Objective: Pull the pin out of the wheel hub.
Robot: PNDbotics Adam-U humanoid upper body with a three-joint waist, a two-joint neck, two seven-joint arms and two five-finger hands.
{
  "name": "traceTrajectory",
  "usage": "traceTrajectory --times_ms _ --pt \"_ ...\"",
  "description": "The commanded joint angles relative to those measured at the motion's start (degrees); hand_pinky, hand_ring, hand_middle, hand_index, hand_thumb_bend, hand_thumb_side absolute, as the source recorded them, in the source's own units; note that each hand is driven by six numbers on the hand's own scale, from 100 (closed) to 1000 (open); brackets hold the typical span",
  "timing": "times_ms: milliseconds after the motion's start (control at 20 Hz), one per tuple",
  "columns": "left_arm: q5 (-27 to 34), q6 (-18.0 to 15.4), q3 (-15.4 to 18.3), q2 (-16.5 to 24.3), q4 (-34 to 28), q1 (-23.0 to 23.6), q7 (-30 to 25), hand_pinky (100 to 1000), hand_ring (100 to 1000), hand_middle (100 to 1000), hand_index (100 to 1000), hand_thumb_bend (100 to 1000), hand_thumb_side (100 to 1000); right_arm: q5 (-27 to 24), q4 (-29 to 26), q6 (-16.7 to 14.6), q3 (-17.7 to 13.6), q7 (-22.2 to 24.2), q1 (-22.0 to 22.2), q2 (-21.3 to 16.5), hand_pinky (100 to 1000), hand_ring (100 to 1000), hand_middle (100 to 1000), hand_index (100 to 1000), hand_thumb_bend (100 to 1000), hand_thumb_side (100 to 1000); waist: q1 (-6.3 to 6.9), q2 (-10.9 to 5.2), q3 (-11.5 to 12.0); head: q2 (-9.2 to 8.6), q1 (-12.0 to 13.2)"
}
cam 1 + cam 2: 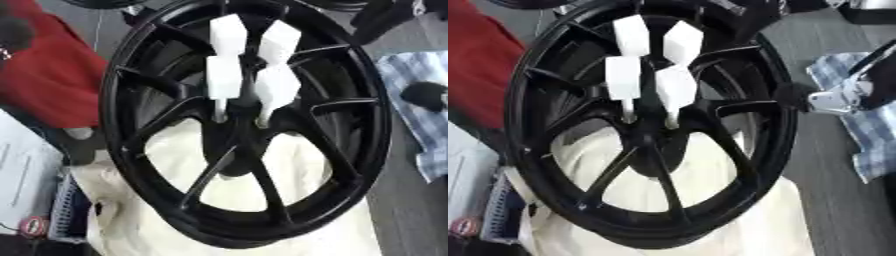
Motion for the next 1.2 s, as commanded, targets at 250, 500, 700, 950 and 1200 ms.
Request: traceTrajectory --times_ms 250,500,700,950,1200 --pt "0.30 0.21 0.36 0.90 -0.78 -0.69 0.20 824 723 631 789 100 675 -2.85 -0.67 5.76 1.78 2.33 -3.31 1.00 854 832 788 880 210 543 -0.22 -2.22 -0.03 -0.31 -0.24" --pt "0.53 0.33 0.43 0.70 -0.48 -0.51 0.33 824 723 632 788 100 672 -4.79 -0.67 12.59 3.12 4.20 -5.23 6.06 866 884 814 892 175 551 -0.51 -3.59 -0.78 0.81 0.35" --pt "0.62 0.40 0.63 0.82 -0.33 -0.30 0.65 823 724 631 787 100 671 -3.49 -0.67 17.46 3.22 4.57 -6.51 9.93 875 902 812 884 172 549 -0.78 -4.35 -1.32 0.96 0.88" --pt "0.53 0.48 0.87 1.03 -0.18 -0.18 1.01 823 724 627 786 100 672 -1.90 -0.67 21.58 4.28 6.00 -7.59 12.94 877 904 815 884 181 564 -1.25 -4.51 -1.58 0.97 0.85" --pt "0.40 0.57 1.03 1.04 -0.18 -0.30 1.37 822 725 627 786 100 672 0.16 -0.67 23.33 4.97 6.98 -8.23 14.66 877 904 814 883 192 576 -1.51 -4.26 -1.59 0.97 0.84"
